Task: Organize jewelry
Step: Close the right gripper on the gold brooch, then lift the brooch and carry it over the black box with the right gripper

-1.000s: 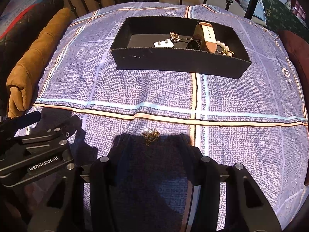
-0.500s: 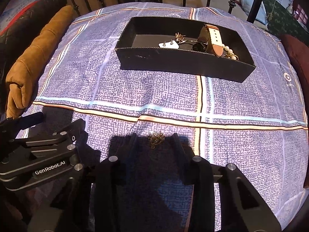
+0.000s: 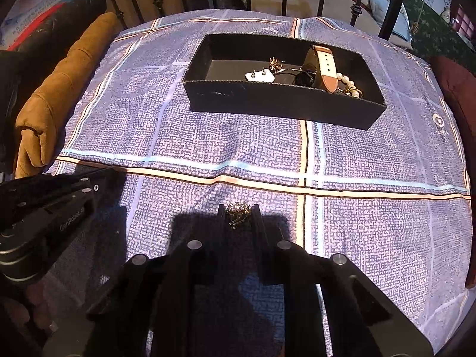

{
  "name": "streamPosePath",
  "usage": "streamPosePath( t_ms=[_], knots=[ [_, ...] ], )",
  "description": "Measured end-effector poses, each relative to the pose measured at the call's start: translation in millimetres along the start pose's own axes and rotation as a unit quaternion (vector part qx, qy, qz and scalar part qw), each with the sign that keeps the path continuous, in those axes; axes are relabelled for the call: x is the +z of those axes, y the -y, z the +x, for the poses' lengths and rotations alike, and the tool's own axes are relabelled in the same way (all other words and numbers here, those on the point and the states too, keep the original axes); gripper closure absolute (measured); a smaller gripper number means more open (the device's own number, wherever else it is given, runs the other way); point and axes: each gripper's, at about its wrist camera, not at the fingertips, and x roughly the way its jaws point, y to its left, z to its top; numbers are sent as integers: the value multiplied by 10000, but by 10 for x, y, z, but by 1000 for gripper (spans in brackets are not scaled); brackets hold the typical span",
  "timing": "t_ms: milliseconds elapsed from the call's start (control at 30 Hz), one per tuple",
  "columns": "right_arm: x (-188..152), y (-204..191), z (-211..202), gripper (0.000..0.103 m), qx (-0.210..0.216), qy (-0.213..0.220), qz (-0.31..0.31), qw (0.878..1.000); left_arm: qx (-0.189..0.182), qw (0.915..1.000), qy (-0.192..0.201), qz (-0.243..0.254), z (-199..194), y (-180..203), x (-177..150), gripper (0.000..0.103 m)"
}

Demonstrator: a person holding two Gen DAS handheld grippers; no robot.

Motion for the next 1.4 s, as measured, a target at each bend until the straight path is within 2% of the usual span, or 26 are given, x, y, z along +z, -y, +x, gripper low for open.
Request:
streamPosePath(
  t_ms=[100, 167, 300, 567, 1400],
  knots=[
    [19, 25, -44, 86, 14, 45, 12, 10000, 202, 9996, -6, 171, 1, 77, -13, 102],
    [33, 42, -67, 86, 33, 77, 26, 10000, 188, 9997, -37, 134, -7, 82, -15, 103],
    [50, 90, -99, 86, 53, 145, 79, 9998, -224, 9996, -112, -154, -76, 82, -67, 103],
    [69, 170, -134, 86, 63, 182, 125, 9997, -45, 9996, -63, 260, -144, 416, -123, 103],
    [339, 664, -451, 86, -120, 572, 399, 9975, -322, 9985, 226, 392, -332, 908, 352, 103]
  ],
)
